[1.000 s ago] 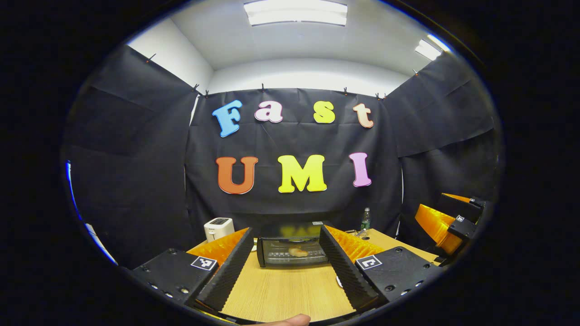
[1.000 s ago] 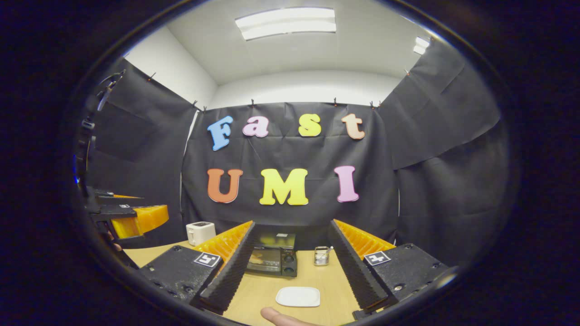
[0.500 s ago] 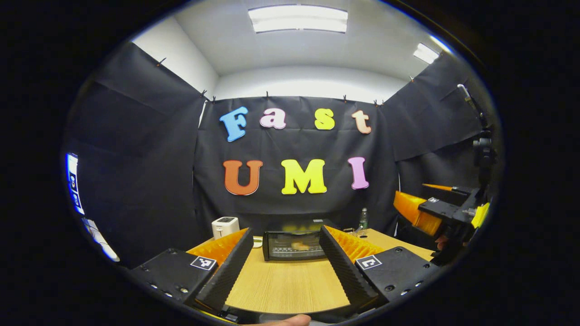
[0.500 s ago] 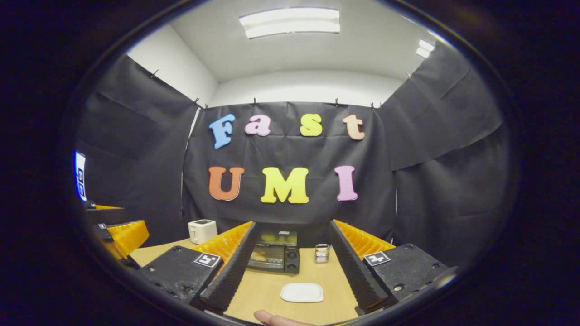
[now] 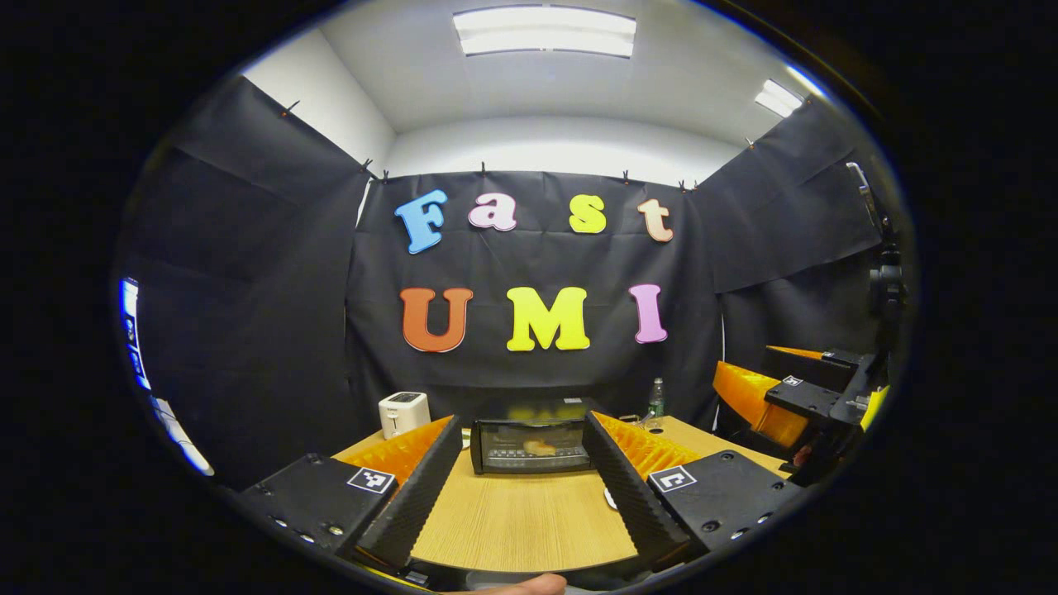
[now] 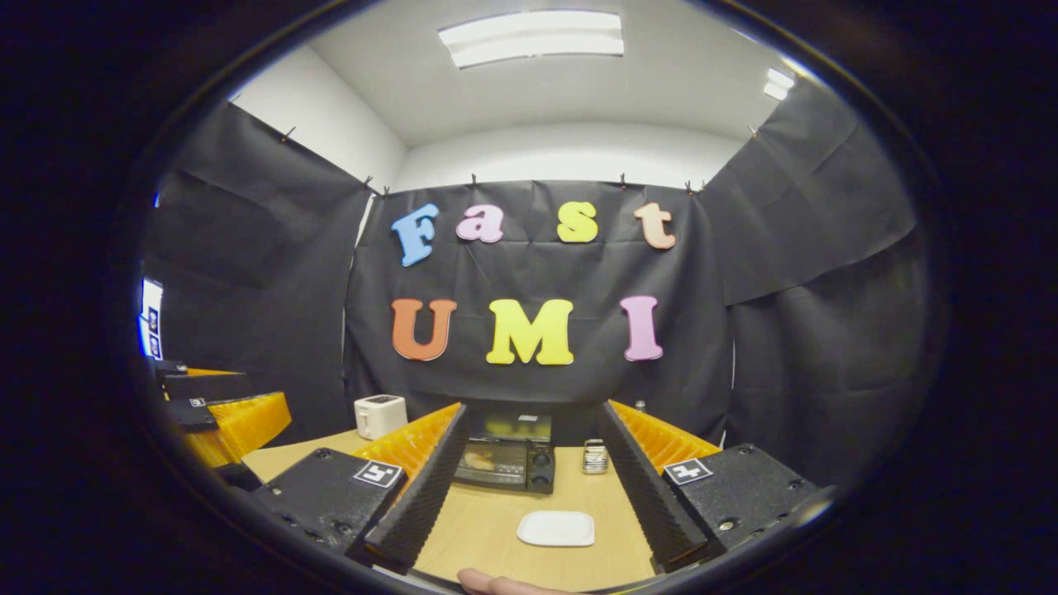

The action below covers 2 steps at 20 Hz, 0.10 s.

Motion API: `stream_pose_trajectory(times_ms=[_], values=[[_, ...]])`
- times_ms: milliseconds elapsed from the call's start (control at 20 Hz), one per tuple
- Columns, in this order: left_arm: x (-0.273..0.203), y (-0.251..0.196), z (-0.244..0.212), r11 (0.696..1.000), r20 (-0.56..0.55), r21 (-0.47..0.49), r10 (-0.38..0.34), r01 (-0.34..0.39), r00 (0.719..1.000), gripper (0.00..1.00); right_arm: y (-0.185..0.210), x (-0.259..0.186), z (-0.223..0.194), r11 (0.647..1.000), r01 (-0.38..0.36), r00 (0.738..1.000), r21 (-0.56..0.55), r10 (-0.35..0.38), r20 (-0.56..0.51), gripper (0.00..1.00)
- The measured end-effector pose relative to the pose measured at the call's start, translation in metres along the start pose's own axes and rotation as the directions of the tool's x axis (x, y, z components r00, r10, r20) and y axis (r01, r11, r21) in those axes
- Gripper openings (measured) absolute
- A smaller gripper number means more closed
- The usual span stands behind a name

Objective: Open the electric oven with the left hand, put the food in, and close the electric oven.

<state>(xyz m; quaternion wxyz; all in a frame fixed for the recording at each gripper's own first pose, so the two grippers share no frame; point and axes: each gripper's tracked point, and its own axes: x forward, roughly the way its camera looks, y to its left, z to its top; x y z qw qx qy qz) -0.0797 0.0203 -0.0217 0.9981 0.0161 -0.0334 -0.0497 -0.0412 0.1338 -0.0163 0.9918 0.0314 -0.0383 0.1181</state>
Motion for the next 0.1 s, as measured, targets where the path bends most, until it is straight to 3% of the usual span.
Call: stream_pose_trajectory(times_ms=[100], values=[[0.0005, 0.0029, -0.0006, 1.0, 0.002, 0.008, 0.012, -0.012, 1.0, 0.96, 0.0002, -0.001, 0.0015, 1.0, -0.004, 1.0, -0.002, 0.004, 0.007, 0.96]])
